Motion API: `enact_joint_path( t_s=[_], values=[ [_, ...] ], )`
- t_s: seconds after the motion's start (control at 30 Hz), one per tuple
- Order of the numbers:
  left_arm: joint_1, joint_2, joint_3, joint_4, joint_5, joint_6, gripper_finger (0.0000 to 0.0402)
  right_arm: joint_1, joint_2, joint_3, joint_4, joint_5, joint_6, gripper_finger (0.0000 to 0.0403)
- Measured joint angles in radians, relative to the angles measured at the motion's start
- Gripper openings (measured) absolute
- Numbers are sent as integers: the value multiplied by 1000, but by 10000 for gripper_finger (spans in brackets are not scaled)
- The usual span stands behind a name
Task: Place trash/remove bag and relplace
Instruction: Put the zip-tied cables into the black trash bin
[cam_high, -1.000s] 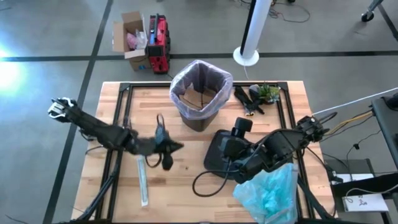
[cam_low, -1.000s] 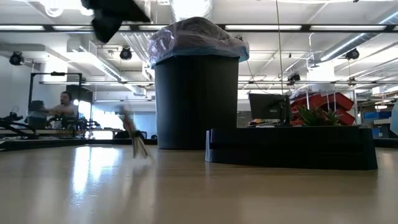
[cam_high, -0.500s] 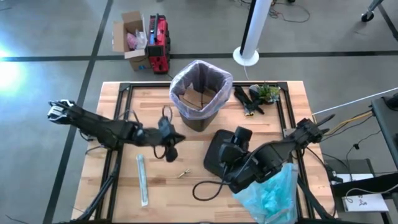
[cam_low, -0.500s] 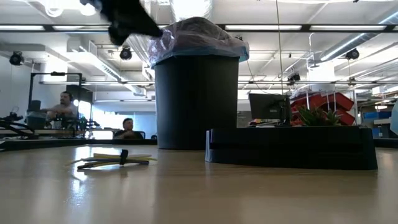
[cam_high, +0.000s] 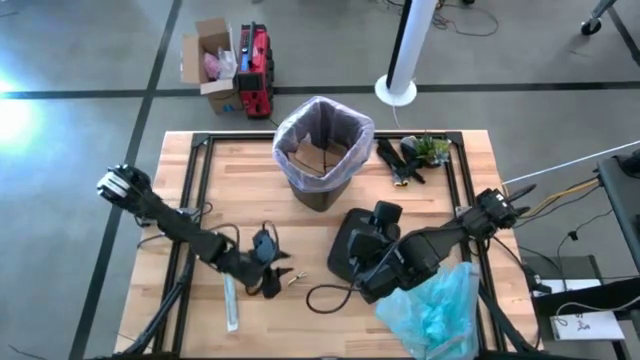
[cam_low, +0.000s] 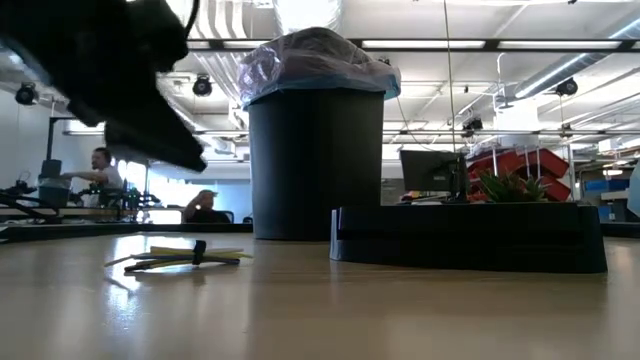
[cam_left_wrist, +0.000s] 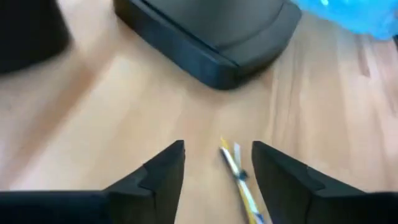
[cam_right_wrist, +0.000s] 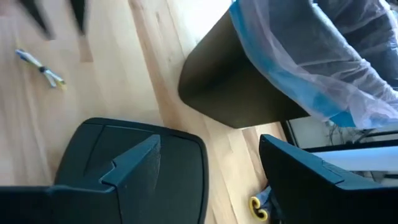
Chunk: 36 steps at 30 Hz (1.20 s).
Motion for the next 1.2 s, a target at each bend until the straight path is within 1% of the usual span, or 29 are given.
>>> enact_joint_path(
  t_s=[0.07, 0.13, 0.2, 0.33, 0.5, 0.63, 0.73, 0.8, 0.87, 1.1, 1.13, 1.2],
  values=[
    [-23, 45, -2, 25, -12, -53, 181, -13, 0, 0, 0, 0, -1, 262],
    [-44, 97, 8, 62, -14, -71, 178, -20, 0, -1, 0, -1, -8, 259],
    [-57, 142, 27, 62, -20, -77, 171, -26, 0, -1, 1, -1, -33, 256],
    [-61, 230, 74, 65, -19, -125, 161, -31, 0, -1, 1, -3, -77, 247],
    [-61, 313, 97, 76, -44, -139, 171, -35, -3, -1, 1, -4, -82, 239],
    [-62, 367, 77, 185, -83, -146, 177, -38, -3, -1, 2, -3, -83, 235],
    [-61, 397, 72, 240, -103, -147, 169, -38, -3, -2, 3, -3, -83, 232],
    [-61, 403, 71, 245, -105, -146, 155, -38, -3, -2, 4, -3, -83, 231],
    [-60, 403, 71, 237, -103, -136, 132, -38, -3, -2, 4, -3, -80, 231],
    [-59, 405, 71, 182, -91, -51, 25, -38, -3, -2, 6, -3, -81, 240],
    [-59, 405, 72, 168, -83, -41, 15, -38, -3, -2, 6, -3, -81, 240],
    [-59, 398, 72, 155, -66, -28, 10, -38, -3, -2, 6, -3, -81, 239]
  ],
)
